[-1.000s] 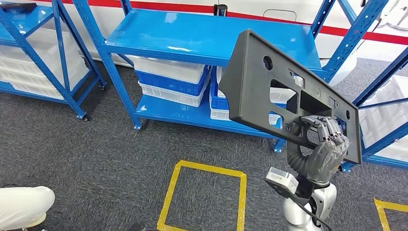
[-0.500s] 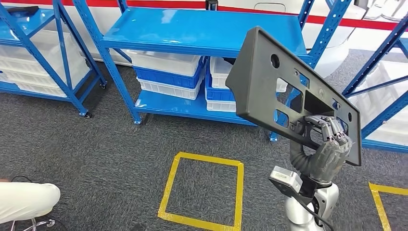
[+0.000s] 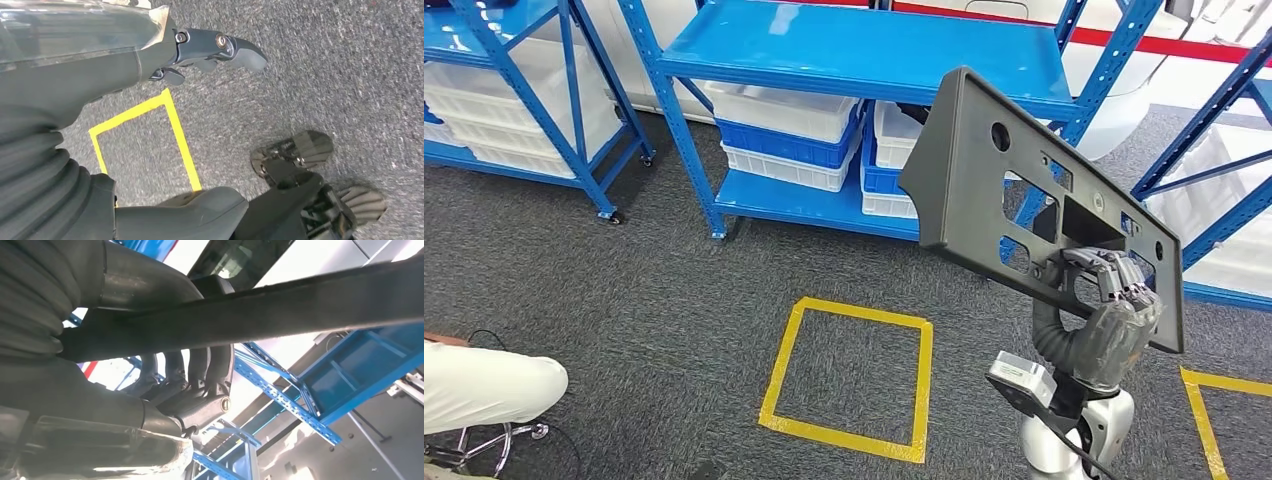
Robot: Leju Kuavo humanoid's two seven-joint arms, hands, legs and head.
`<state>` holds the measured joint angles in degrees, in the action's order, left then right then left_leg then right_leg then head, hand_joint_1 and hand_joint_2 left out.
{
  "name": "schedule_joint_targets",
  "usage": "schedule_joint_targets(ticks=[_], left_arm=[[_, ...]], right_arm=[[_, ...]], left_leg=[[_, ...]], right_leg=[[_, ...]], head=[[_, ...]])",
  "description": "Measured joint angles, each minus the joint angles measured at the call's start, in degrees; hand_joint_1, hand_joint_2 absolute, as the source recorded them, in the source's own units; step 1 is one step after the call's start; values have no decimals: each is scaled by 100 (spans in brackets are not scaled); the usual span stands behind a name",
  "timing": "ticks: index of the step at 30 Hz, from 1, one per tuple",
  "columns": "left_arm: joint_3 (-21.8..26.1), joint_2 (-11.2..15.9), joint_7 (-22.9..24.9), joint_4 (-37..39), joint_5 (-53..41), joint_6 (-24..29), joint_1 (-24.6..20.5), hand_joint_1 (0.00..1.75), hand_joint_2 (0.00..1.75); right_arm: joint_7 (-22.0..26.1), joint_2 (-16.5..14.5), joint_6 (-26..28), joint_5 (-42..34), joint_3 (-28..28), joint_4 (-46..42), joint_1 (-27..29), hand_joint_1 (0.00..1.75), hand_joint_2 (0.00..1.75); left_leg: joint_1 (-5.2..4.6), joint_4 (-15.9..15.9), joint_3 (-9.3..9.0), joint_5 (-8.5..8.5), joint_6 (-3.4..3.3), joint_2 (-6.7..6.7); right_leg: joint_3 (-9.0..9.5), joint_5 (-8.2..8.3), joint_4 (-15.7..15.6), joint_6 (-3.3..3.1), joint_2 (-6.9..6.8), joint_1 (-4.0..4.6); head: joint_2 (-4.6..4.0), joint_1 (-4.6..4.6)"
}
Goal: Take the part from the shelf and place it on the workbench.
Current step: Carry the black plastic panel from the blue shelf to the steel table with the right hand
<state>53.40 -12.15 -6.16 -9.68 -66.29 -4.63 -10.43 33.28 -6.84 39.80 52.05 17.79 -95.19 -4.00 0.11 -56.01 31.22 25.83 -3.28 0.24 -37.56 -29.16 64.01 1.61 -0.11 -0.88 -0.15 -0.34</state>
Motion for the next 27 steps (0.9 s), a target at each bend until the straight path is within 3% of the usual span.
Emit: schedule_joint_targets(ticks=[2,4,10,12,13,14,16,17,18,19,20,21,23,24,27], left_arm=[[0,1,-1,0,0,0,-2,0,175],[0,2,-1,0,0,0,-1,0,175],[0,2,-1,0,0,-1,-1,0,175],[0,0,-1,0,0,-1,-2,0,175],[0,-1,-1,0,2,2,-3,0,175],[0,-1,1,0,11,16,-2,0,175],[2,-1,19,0,58,95,7,0,175],[4,-3,28,0,83,141,15,0,175],[9,-5,37,0,100,181,23,0,175],[16,-7,38,0,106,202,30,0,175],[25,-9,38,0,115,214,35,0,175],[35,-10,39,0,127,222,37,0,175],[61,-14,39,0,145,228,36,0,175],[73,-16,39,0,149,230,38,0,175],[89,-25,40,0,149,231,52,0,175]], right_arm=[[-9,0,0,5,-9,-5,24,175,175],[-10,0,0,5,-15,-6,43,175,175],[-10,0,0,5,-15,-6,49,175,175],[-14,0,0,6,-20,-8,51,175,175],[-25,-5,0,10,-22,-10,53,175,175],[-46,-13,0,16,-25,-11,51,175,175],[-97,-36,0,26,-12,-13,47,175,175],[-119,-42,0,31,1,-13,45,175,175],[-135,-46,0,35,19,-13,46,175,175],[-155,-46,0,44,37,-13,46,175,175],[-175,-46,0,52,54,-13,46,175,175],[-196,-46,0,57,71,-13,47,175,175],[-228,-47,0,64,101,-15,42,175,175],[-239,-48,0,68,117,-16,38,175,175],[-260,-49,0,74,163,-19,32,175,175]], left_leg=[[-10,-8,168,-120,-18,14],[-14,-13,267,-193,-16,22],[-14,-14,294,-212,-14,23],[-13,-23,385,-280,9,24],[-20,-31,454,-355,46,24],[-17,-59,545,-413,114,13],[4,-806,854,49,274,-12],[26,-1271,993,339,332,-24],[40,-1693,1073,587,360,-26],[50,-1734,998,550,363,-25],[58,-1538,805,432,357,-25],[63,-1163,518,301,341,-27],[46,-395,-2,194,289,-45],[27,-181,-127,196,260,-55],[-10,-70,-112,133,153,-47]], right_leg=[[-203,-380,735,-11,0,-3],[-258,-476,1079,26,-1,-4],[-237,-460,1101,44,0,-4],[95,-260,696,118,-1,-4],[436,-165,215,124,4,13],[741,-42,-265,85,5,3],[924,110,-813,-114,1,-2],[810,203,-799,-182,-8,-19],[710,272,-780,-205,-12,-10],[641,310,-762,-196,-11,-7],[581,345,-746,-181,-8,-6],[533,375,-733,-163,-5,-6],[458,436,-717,-98,-4,5],[438,464,-715,-59,-7,8],[395,524,-706,68,-12,1]], head=[[0,13],[0,14],[0,11],[0,12],[0,7],[0,9],[0,-2],[0,-2],[0,-8],[0,-8],[0,-9],[0,-9],[0,-6],[0,-6],[0,-12]])
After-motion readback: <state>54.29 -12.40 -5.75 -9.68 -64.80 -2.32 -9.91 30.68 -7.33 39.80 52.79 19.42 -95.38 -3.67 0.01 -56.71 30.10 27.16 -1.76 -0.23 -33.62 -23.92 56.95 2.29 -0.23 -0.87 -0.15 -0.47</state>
